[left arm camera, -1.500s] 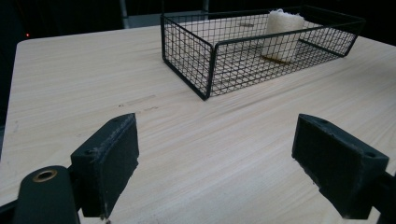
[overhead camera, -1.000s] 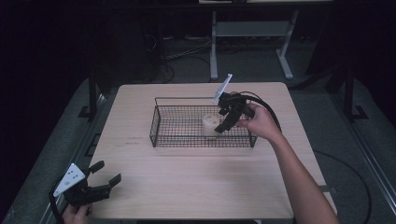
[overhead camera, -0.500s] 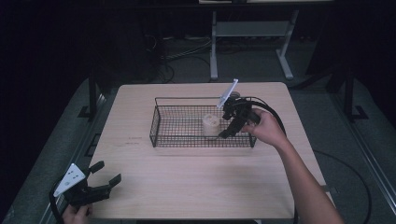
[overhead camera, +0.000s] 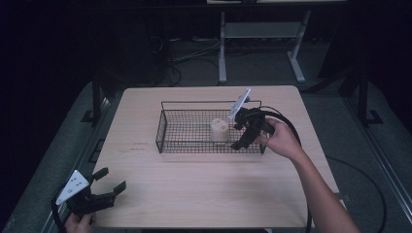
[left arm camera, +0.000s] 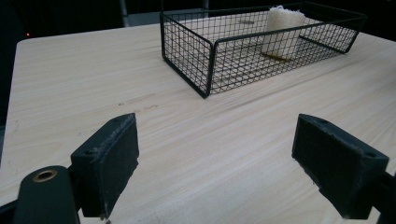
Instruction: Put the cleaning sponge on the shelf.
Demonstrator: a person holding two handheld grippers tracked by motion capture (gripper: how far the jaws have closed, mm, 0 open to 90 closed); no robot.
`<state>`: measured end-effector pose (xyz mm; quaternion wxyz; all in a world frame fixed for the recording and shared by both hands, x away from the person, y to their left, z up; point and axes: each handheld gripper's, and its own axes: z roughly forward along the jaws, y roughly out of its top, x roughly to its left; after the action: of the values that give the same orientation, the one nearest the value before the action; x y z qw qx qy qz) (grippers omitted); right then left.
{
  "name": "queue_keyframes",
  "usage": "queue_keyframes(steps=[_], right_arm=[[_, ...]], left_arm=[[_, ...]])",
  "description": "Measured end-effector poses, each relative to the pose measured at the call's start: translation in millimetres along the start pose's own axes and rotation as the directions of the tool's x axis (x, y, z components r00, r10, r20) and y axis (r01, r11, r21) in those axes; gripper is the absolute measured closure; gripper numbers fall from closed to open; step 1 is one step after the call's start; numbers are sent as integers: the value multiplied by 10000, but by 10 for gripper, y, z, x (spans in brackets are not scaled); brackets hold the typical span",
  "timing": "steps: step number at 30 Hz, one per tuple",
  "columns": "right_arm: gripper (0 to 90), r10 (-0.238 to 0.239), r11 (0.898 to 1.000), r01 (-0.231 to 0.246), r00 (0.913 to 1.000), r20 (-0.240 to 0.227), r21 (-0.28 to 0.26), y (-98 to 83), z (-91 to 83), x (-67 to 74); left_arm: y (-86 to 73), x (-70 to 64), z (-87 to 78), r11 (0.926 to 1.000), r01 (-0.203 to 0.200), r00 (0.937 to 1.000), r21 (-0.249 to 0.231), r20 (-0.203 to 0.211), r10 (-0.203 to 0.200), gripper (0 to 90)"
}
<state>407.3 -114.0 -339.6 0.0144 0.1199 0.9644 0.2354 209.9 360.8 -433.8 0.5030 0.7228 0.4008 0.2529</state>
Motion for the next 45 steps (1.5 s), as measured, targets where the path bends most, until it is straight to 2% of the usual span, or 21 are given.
queue_keyframes(steps=[10, 11, 15, 22, 25, 33, 36, 45], right_arm=[[181, -67, 10000, 68, 9999, -81, 13, -100, 34, 103], [179, -37, 9999, 39, 9999, -101, 153, -116, 40, 119], [179, -74, 10000, 75, 9999, -104, 47, -161, 42, 153], [175, 102, 9996, -97, 9997, -205, 276, -238, 74, 181], [175, 59, 10000, -58, 9999, -123, 77, -259, 56, 205], [173, 199, 9997, -197, 9998, -102, 161, -359, 72, 235], [172, 171, 9999, -170, 9998, -76, 26, -383, 65, 256], [171, 168, 9998, -168, 9999, -6, 120, -480, 73, 313]], left_arm=[[-1, -9, 10, 10000, -10, 10000, 28, 25, 10, 139], [-1, -9, 10, 10000, -19, 10000, 33, 17, 19, 139], [-1, -9, 10, 10000, -14, 10000, 29, 18, 14, 139], [0, -10, 9, 10000, -60, 10000, 71, 26, 60, 140], [0, -10, 7, 10000, -34, 10000, 51, 9, 34, 140], [0, -10, 6, 10000, -64, 10000, 60, 14, 64, 139], [0, -10, 5, 10000, -62, 10000, 58, 11, 62, 139], [1, -15, 6, 10000, -81, 10000, 57, 9, 81, 139]])
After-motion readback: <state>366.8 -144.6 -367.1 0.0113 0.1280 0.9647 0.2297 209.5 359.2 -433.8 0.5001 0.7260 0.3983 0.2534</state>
